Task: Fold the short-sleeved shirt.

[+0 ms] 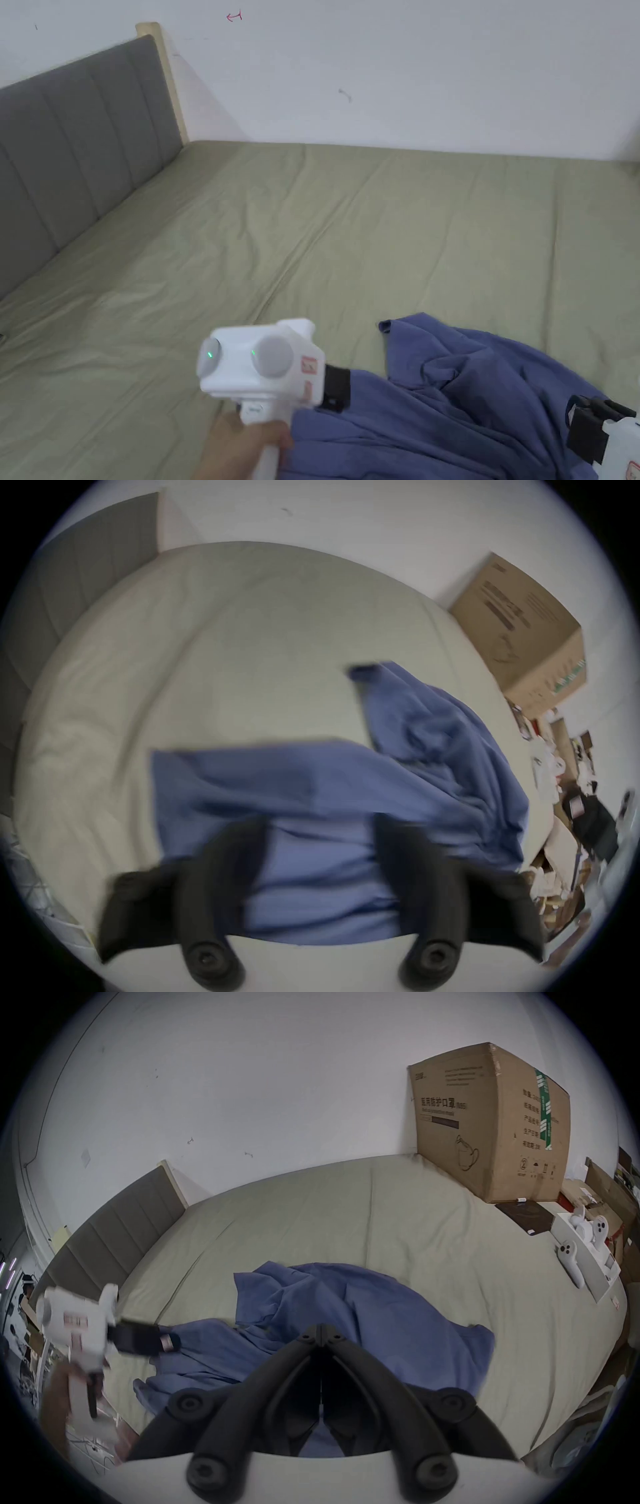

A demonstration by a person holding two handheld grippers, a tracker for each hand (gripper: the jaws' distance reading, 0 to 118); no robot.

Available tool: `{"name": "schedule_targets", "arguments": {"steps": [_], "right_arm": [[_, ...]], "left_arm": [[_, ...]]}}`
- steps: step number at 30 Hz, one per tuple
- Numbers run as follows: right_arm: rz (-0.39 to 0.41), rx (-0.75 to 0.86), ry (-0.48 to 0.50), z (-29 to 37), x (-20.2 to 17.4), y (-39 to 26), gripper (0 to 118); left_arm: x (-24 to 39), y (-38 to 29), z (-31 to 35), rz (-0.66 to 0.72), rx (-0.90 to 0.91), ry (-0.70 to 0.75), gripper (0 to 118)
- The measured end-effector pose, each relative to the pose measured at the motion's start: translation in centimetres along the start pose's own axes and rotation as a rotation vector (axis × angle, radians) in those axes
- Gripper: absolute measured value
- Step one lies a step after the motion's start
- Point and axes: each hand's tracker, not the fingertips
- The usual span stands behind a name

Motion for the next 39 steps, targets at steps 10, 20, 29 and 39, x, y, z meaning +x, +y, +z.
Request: {"name": "schedule_targets", "arguments": {"steps": [10,20,29,39], "right_arm": [[0.035,-0.1,-0.005,-3.8,0.4,-1.1,0],[0.035,-0.144,0.058,-5.3,0.6,-0.4,0],[0.298,-0.215,0.087,-17.4,-0.1,9.9,74],[0.3,-0.565,0.063,-32.1,2.7,9.2,86]], "left_arm": [[-9.3,4.6,-7.9,0.16,-0.254,0.166,61],[-7.7,3.3,-5.0,0.079,-0.113,0.208,2],[-7.7,3.3,1.5,0.073,0.047,0.107,2],[-8.3,3.3,2.2,0.032,0.066,0.147,2]]}}
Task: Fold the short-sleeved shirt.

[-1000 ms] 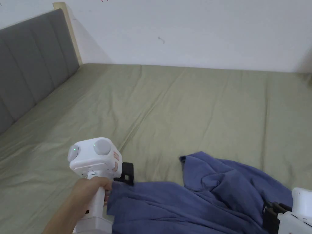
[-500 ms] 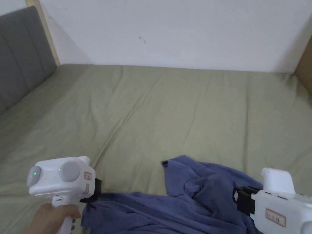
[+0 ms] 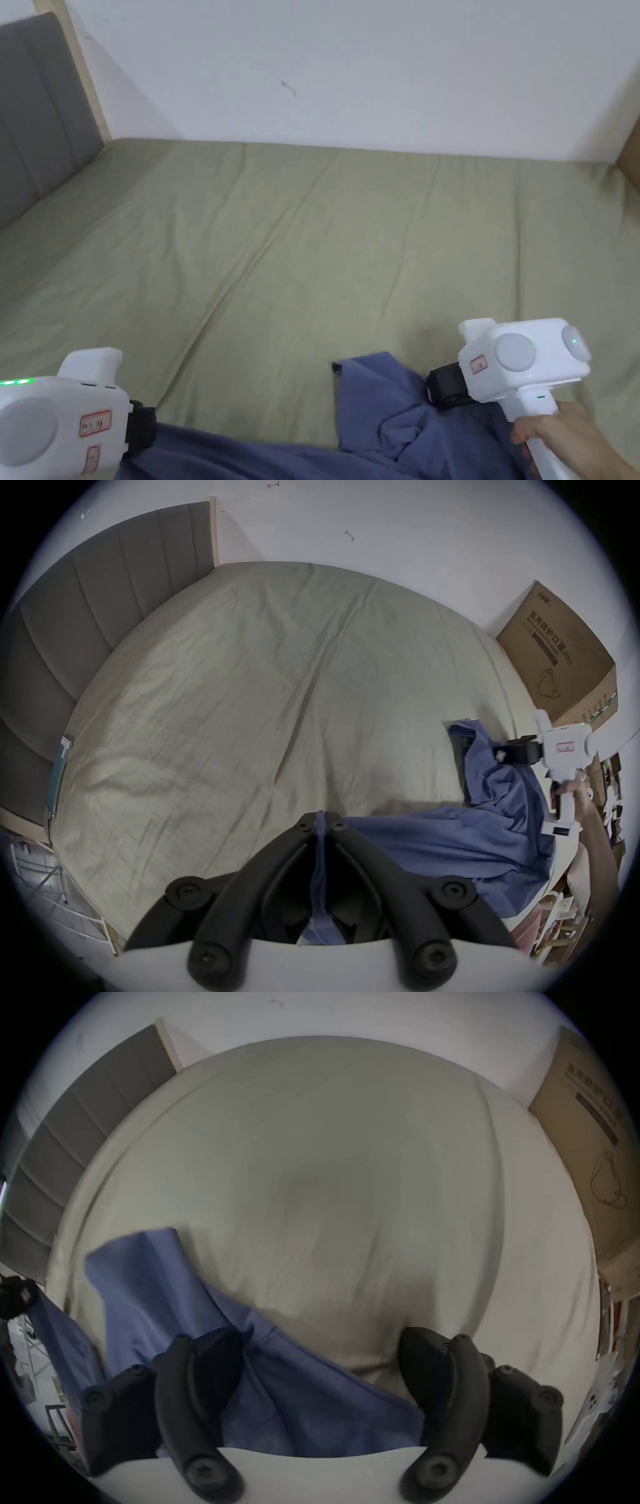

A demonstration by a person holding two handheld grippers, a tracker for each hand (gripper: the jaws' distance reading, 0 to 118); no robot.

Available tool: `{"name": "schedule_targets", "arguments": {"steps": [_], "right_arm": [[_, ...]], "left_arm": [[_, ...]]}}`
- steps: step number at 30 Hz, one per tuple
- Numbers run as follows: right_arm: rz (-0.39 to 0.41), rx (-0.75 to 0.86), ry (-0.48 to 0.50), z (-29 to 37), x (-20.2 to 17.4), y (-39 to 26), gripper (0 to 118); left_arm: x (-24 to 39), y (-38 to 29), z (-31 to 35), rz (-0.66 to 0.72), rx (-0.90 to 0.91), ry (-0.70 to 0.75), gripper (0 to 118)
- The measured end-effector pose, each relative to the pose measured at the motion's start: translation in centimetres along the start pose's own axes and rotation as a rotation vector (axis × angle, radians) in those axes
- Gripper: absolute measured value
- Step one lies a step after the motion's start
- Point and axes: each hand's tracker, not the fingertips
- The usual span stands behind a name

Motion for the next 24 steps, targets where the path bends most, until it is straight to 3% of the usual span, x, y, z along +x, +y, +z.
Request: {"name": "schedule_targets", "arguments": {"steps": [2,3,4,5,7,9,14,24], "right_arm": [[0.036,0.029,-0.004,1.4,-0.1,-0.5,54],[0.044,0.023,-0.025,1.7,0.3,-0.6,19],[0.031,0.021,-0.011,2.3,1.1,-0.4,3],[-0.021,0.003,0.059,2.6,1.4,-0.4,3],[-0.099,0.039,0.076,3.7,2.2,-0.6,3],[-0.149,0.053,0.094,6.6,0.2,-1.7,3],[-0.078,0.188,0.017,15.0,0.2,-1.4,3],[-0.237,0.545,-0.066,35.8,5.8,0.0,3]], "left_arm": [[0.0,0.1,-0.3,0.002,-0.005,0.001,2],[0.0,0.2,-0.3,0.001,-0.008,-0.004,2],[0.1,0.2,-0.3,0.003,-0.009,-0.005,2],[0.3,0.2,-0.1,0.003,-0.004,-0.004,2],[0.6,0.4,0.4,-0.003,0.002,0.001,2],[0.7,0.5,1.3,-0.007,0.015,-0.008,2],[1.4,1.8,5.5,-0.033,0.08,-0.005,2],[4.3,9.1,18.3,-0.078,0.382,0.029,2]]}}
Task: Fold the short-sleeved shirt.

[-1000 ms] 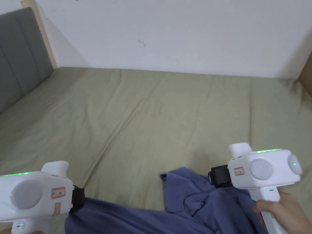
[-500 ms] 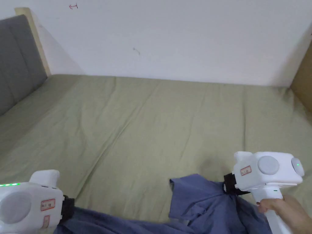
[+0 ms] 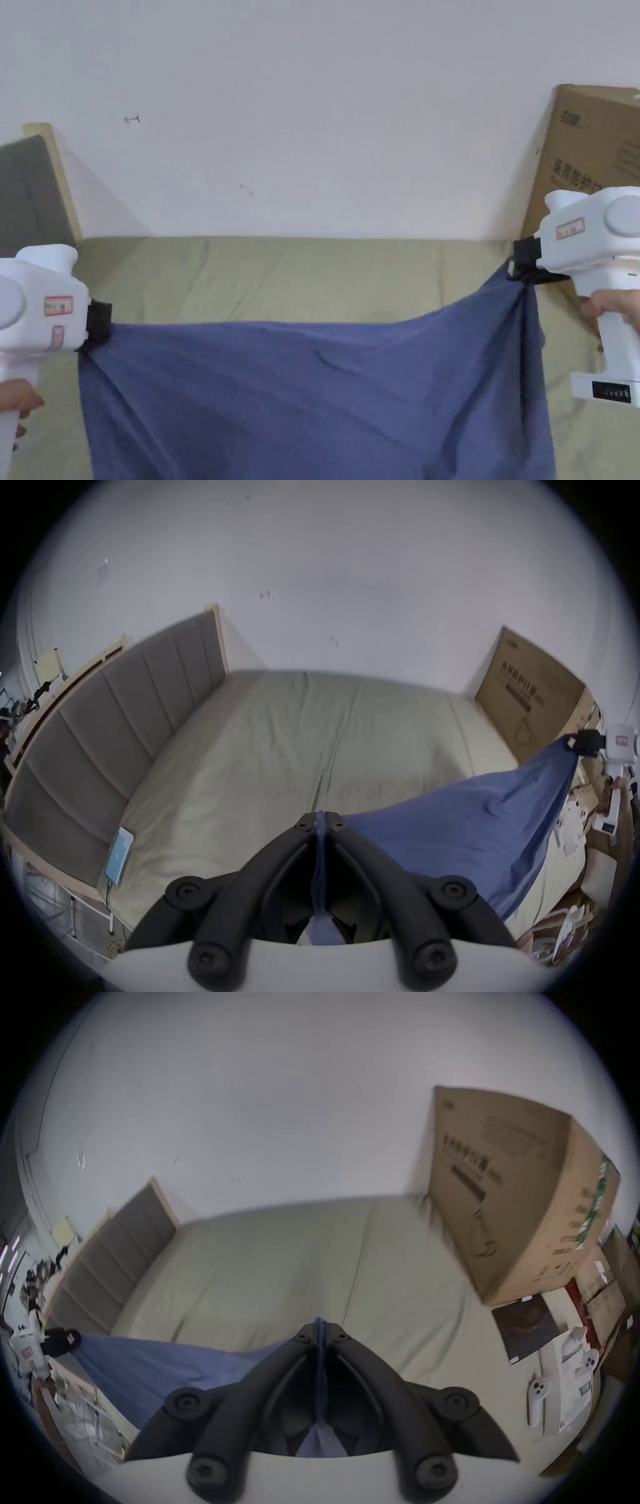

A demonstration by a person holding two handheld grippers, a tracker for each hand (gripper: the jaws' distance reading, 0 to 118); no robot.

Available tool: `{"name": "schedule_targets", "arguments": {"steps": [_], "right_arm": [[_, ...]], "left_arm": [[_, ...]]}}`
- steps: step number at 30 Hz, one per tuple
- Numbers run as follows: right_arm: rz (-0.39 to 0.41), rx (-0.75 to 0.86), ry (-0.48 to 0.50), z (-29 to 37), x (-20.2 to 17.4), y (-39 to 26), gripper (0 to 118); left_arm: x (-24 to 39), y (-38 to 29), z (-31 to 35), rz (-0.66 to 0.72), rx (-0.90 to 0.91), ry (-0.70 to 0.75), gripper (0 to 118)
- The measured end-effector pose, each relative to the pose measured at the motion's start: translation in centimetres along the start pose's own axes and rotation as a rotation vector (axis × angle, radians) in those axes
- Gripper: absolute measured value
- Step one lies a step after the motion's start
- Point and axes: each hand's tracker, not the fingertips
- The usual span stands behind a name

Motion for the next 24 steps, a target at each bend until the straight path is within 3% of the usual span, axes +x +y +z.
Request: {"name": "schedule_targets", "arguments": {"steps": [4,11,14,24], "right_arm": [[-0.054,0.111,0.02,5.1,1.6,4.1,3],[-0.121,0.241,0.032,9.8,1.6,11.4,3],[-0.154,0.28,0.033,9.5,1.7,15.3,3],[-0.142,0.423,-0.009,8.0,-0.9,28.1,3]], "left_arm": [[1.0,5.3,2.7,-0.036,0.115,0.076,2],[1.4,14.2,4.6,-0.043,0.237,0.071,1],[1.5,18.3,4.1,-0.047,0.266,0.08,1],[3.1,31.4,0.3,-0.075,0.469,0.158,1]]}}
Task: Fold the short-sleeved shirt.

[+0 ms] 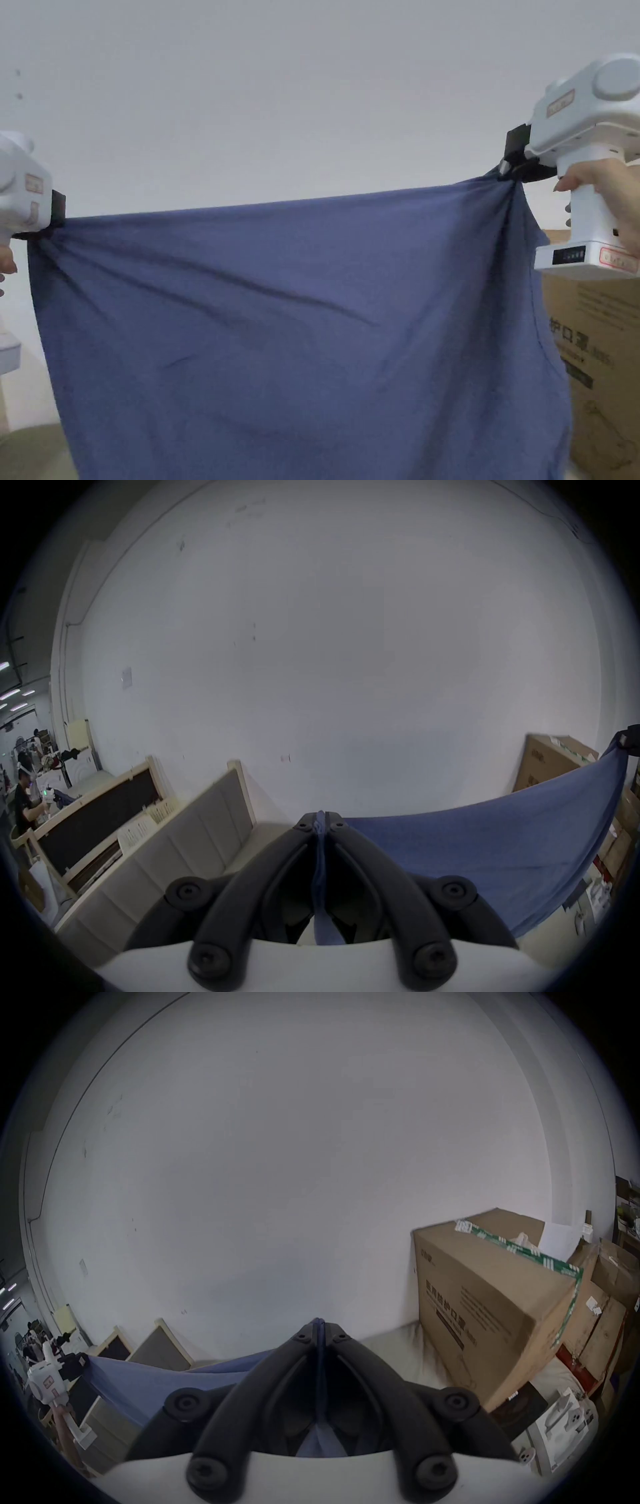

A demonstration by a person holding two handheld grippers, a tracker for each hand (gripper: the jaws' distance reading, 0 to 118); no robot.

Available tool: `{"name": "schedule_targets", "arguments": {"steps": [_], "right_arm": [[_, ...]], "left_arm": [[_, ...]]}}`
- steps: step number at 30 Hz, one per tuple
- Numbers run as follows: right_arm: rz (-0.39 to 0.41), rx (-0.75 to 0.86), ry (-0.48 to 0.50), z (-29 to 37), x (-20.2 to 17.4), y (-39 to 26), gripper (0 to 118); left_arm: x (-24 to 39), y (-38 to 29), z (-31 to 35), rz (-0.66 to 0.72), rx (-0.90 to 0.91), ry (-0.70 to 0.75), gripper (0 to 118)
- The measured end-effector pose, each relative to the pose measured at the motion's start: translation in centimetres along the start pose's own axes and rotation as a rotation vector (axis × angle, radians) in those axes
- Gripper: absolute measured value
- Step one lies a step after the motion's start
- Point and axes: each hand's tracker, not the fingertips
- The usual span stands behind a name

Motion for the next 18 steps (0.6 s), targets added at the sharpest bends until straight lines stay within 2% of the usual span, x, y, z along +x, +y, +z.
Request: {"name": "schedule_targets", "arguments": {"steps": [4,7,9,13,18], "right_arm": [[0.005,0.071,-0.001,-0.9,-1.1,2.4,3],[0.053,0.076,0.004,-2.2,-1.3,1.9,3],[0.056,0.059,0.005,-3.5,-1.1,0.5,3],[0.034,-0.019,0.003,-6.6,-0.1,-4.7,3],[0.047,-0.224,-0.079,-12.9,2.8,-14.5,3]], "left_arm": [[0.0,2.8,-2.6,0.002,0.02,-0.019,1],[0.0,2.8,-4.0,-0.02,0.027,0.017,1],[0.1,1.6,-4.9,-0.009,0.024,0.02,1],[1.4,-4.4,-7.6,-0.058,-0.077,0.021,2],[3.8,-16.0,-13.6,-0.067,-0.254,0.014,1]]}}
